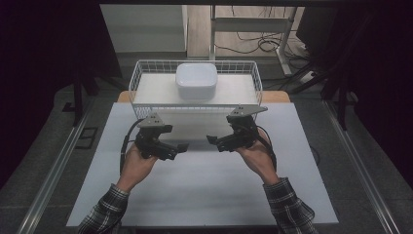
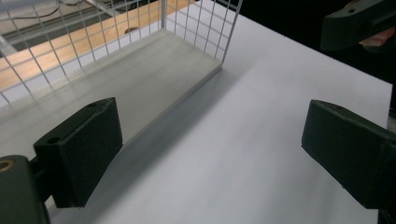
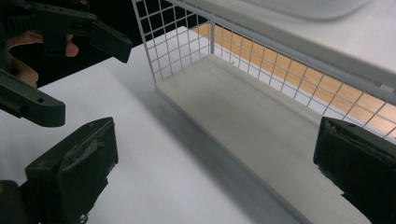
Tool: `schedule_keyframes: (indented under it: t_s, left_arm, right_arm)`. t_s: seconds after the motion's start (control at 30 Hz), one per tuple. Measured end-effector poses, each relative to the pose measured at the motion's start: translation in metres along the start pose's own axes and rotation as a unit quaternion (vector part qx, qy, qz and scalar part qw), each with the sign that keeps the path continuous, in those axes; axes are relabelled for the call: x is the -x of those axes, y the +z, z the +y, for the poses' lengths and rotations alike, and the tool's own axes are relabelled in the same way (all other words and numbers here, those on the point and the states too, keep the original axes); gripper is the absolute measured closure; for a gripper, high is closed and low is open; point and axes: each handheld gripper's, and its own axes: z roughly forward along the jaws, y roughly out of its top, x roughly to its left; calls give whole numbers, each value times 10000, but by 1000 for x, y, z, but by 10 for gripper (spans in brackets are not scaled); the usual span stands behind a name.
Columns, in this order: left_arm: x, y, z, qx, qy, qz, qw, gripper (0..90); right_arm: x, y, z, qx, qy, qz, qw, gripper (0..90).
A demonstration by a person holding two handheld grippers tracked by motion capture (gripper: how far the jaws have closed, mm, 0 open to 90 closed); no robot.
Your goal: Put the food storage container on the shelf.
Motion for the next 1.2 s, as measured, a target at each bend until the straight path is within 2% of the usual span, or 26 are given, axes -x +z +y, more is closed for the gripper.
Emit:
schedule_keyframes:
  t_s: [0.2,0.33,0.43,0.6,0.77,0.87,1.0,1.2]
  left_arm:
    - [-3,2,-17,75,-197,25,9998,48]
    - [-4,3,-24,5,-230,78,9997,43]
    - [-3,3,-28,-11,-283,21,9996,23]
    - [-1,4,-38,-107,-346,27,9993,13]
    - [-1,3,-49,-104,-465,-48,9989,15]
    - [0,5,-58,-135,-554,-169,9982,18]
    - [2,8,-67,-189,-583,-274,9977,21]
    - [9,7,-75,-187,-450,-310,9983,19]
  right_arm:
    - [4,-1,-15,-10,109,-64,9999,0]
    - [6,-3,-26,33,270,-69,9996,0]
    - [7,-2,-33,-115,176,-149,9997,0]
    - [7,-5,-43,-156,129,-210,9996,0]
    - [4,-8,-51,-151,170,-168,9996,0]
    - [2,-10,-55,-95,184,-102,9997,0]
    - [0,-13,-60,-55,108,-176,9998,0]
    - [-1,-15,-67,-36,115,-211,9997,0]
